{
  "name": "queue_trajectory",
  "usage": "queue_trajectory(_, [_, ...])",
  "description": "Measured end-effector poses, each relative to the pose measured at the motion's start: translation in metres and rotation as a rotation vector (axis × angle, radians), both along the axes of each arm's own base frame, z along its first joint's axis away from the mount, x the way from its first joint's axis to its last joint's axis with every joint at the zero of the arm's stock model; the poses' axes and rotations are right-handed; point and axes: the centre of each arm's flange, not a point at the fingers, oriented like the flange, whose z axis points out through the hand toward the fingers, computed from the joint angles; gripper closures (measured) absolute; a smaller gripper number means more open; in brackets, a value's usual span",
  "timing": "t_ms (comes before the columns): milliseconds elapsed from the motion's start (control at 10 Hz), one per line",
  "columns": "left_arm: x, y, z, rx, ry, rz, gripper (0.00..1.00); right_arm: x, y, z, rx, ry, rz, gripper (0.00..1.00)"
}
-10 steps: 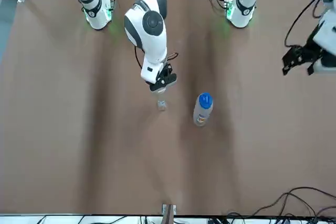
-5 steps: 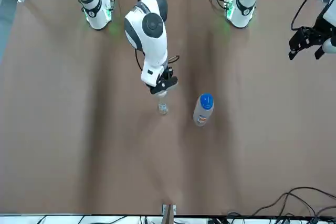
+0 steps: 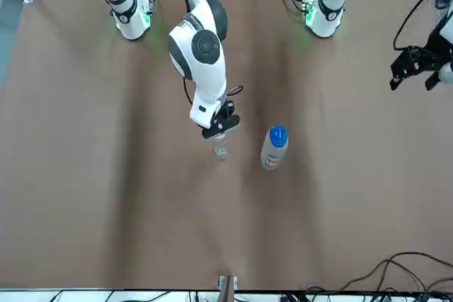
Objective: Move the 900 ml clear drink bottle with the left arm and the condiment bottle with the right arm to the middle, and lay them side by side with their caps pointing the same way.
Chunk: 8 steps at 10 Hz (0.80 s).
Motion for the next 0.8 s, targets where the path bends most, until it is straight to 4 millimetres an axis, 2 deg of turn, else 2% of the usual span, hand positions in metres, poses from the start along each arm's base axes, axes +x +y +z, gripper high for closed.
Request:
queue_trajectory(200, [0.0128,0.0059,-0.0107,0.000,0.013,0.012,0.00,-0.0005,0.0004,-0.0001,-0.002,0.003,0.001,0.65])
queue_trajectory(600, [0.0155,0.0053,-0.0132,0.000,0.016,0.012,0.00,-0.0019,0.0005,-0.0012,-0.011,0.012,0.002,0.11])
queue_trajectory(700, [0.0159,0.0053,-0.0134,0.000,0.015,0.012,0.00,-0.0017,0.0003,0.0013,-0.013,0.014,0.002,0.01])
queue_trajectory(800, [0.0160,0.0051,-0.0129,0.000,0.014,0.012,0.00,-0.0007,0.0003,0.0071,-0.008,0.008,0.001,0.01])
